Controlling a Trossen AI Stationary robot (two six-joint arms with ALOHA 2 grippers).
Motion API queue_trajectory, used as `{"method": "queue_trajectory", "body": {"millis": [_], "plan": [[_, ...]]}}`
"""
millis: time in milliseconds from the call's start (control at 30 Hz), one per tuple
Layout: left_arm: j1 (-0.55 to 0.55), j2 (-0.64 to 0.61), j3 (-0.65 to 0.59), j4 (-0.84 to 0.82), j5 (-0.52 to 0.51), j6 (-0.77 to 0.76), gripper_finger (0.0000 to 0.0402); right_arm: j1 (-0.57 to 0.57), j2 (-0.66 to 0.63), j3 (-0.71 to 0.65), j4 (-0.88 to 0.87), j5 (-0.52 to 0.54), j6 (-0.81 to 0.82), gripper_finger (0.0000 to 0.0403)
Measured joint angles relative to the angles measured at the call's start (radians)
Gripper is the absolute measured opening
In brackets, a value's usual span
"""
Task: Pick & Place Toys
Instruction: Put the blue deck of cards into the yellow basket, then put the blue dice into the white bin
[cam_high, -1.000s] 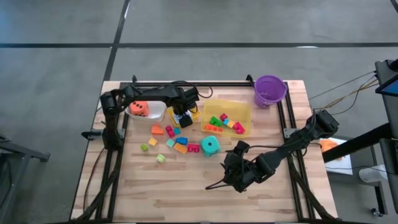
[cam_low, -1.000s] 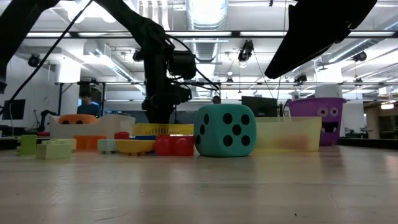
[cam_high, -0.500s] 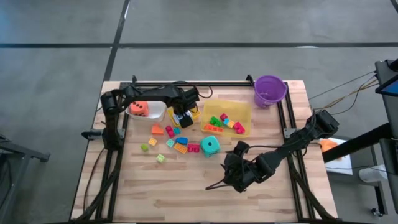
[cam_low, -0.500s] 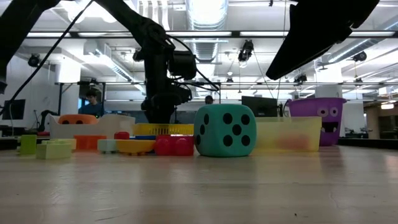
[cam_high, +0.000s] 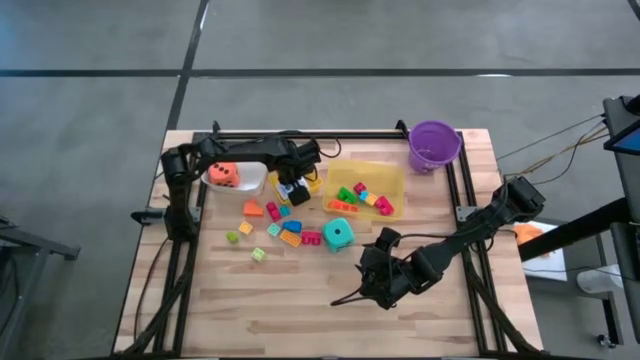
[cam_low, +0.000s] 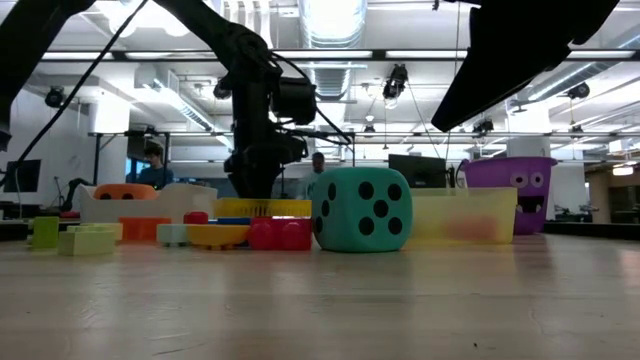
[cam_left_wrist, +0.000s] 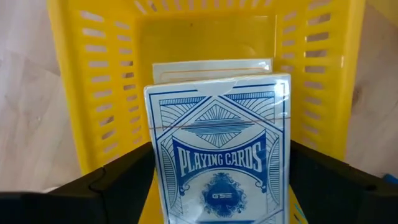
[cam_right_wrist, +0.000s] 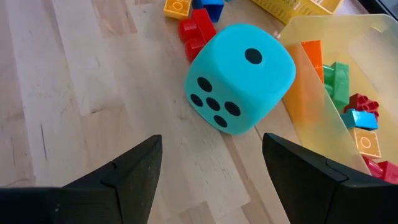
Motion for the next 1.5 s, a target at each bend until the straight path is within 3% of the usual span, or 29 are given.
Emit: {"method": "queue_trajectory", "body": {"millis": [233, 600, 800, 933, 1067, 1500], "plan": [[-0.003, -0.001, 0.0, 0.0, -0.004, -0.013, 0.0397, 0.0, 0.0, 0.0, 0.0, 0.0, 0.0, 0.0275], [-0.008, -0.037, 0.008, -0.062, -0.048, -0.013, 0.0388, 0.0, 0.0, 0.0, 0.0, 0.005, -0.009, 0.0275], [-0.008, -0.114, 0.008, -0.075, -0.079, -0.013, 0.0388, 0.0, 0.0, -0.001, 0.017, 0.063, -0.065, 0.0275], [-0.018, -0.179, 0.008, -0.099, -0.079, -0.045, 0.0388, 0.0, 0.0, -0.01, 0.064, 0.083, -0.178, 0.0275], [-0.029, -0.258, -0.013, -0.117, -0.079, -0.192, 0.0388, -0.006, 0.0, -0.022, 0.087, 0.083, -0.373, 0.0275], [-0.196, -0.576, -0.227, -0.071, -0.078, -0.406, 0.0388, -0.098, 0.0, -0.023, 0.185, 0.119, -0.796, 0.0275]]}}
